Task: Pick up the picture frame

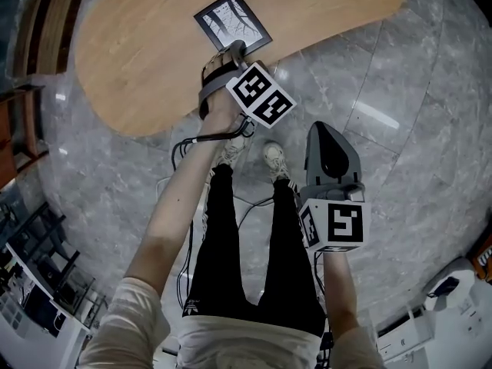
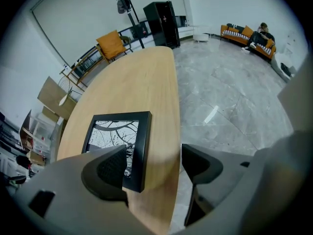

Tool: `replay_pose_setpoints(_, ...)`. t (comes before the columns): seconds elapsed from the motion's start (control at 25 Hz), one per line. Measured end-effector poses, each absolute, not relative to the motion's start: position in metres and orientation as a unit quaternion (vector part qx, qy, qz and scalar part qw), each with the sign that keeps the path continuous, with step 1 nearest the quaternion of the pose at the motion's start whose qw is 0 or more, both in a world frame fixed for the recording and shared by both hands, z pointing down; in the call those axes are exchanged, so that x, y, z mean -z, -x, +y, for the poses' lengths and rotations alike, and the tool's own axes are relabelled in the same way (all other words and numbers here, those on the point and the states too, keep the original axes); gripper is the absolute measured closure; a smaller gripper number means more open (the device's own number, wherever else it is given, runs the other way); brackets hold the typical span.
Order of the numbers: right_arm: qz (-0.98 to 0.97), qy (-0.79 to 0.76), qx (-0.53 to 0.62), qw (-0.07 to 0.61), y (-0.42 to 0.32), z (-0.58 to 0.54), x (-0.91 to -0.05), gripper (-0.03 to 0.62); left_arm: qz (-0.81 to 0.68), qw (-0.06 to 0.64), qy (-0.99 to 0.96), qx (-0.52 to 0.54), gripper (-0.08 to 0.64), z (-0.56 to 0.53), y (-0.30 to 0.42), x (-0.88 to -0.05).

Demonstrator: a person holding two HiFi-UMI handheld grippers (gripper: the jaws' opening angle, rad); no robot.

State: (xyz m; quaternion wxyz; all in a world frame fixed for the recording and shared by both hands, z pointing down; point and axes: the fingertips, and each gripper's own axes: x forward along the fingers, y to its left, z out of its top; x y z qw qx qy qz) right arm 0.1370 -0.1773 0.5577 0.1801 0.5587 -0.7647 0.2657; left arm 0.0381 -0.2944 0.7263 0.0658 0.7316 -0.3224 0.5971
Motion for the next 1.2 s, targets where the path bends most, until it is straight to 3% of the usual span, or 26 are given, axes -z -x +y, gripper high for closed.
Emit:
replay_pose_setpoints(0.4, -0.765, -0.552, -0.276, 0.185, -0.139, -0.167, -0.563, 0.588, -0.335, 0.037, -0.719, -0.608, 0.231, -0.291, -0.038, -0.725)
replay_pose_setpoints(0.96, -0.75, -0.575, -0.279, 0.171, -0.168, -0.165, -0.563, 0.588, -0.359, -0.028, -0.694, -0.623, 0.396, -0.274, -0.047, -0.721)
replay_pose_setpoints(1.2, -0.748, -0.578, -0.28, 0.168, -0.171, -0.16, -0.562, 0.588, -0.356, -0.031, -0.694, -0.625, 0.416, -0.26, -0.051, -0.719)
